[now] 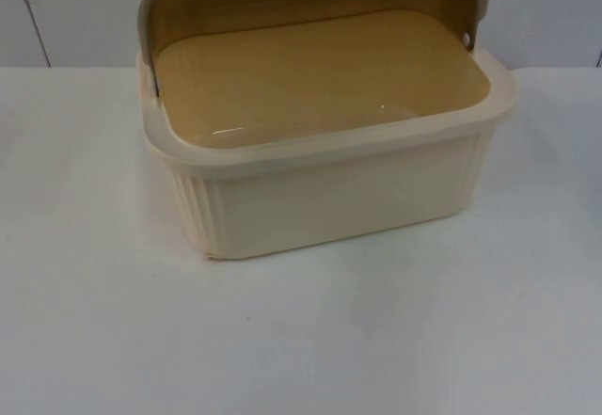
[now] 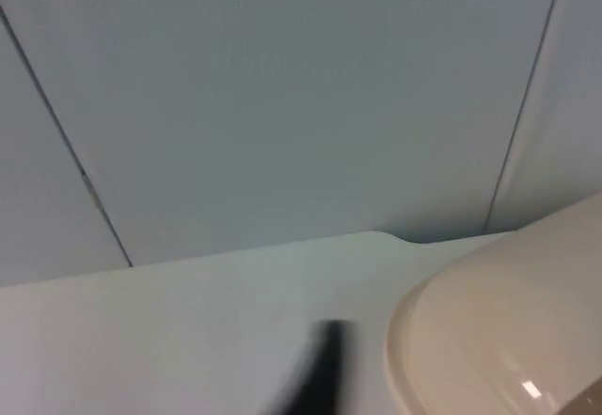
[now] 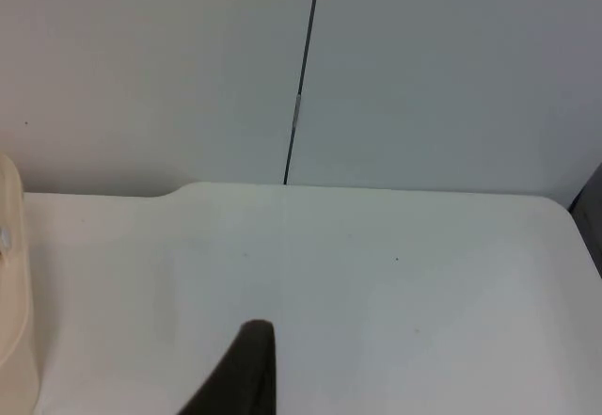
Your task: Open the box lid with the left hand, place the block into the box with the right hand, then close the box lid with the left hand.
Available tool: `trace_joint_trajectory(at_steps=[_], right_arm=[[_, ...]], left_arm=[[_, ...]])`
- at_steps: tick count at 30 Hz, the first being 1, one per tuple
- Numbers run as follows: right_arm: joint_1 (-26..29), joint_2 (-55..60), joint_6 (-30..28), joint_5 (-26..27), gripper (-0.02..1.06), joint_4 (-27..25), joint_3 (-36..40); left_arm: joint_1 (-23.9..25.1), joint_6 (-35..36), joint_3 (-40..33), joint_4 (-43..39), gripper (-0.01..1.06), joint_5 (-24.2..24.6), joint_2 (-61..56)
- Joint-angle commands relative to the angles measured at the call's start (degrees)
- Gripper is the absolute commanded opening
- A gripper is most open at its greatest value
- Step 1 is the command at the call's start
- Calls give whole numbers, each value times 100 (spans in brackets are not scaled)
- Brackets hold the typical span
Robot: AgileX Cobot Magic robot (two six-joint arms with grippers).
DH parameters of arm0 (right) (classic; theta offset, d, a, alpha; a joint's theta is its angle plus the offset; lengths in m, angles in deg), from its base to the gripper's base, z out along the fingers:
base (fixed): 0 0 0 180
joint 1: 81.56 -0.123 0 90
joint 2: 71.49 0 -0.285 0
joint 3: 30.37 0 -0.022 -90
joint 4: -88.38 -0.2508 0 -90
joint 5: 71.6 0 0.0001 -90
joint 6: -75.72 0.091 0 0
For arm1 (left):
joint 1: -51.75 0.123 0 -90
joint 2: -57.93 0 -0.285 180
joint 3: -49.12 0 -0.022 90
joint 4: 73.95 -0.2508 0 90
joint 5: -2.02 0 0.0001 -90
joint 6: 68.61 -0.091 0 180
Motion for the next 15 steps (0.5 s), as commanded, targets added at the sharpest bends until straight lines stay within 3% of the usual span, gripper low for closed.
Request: trace_joint_trajectory(at_steps=[1,15], right_arm=[[-25,-18,23,-28,105,-4,-36],[-25,-18,82,-149,105,56,78]], left_arm=[[34,27,-31,67,106,-67,-50],[34,27,-31,96,105,-154,-133]])
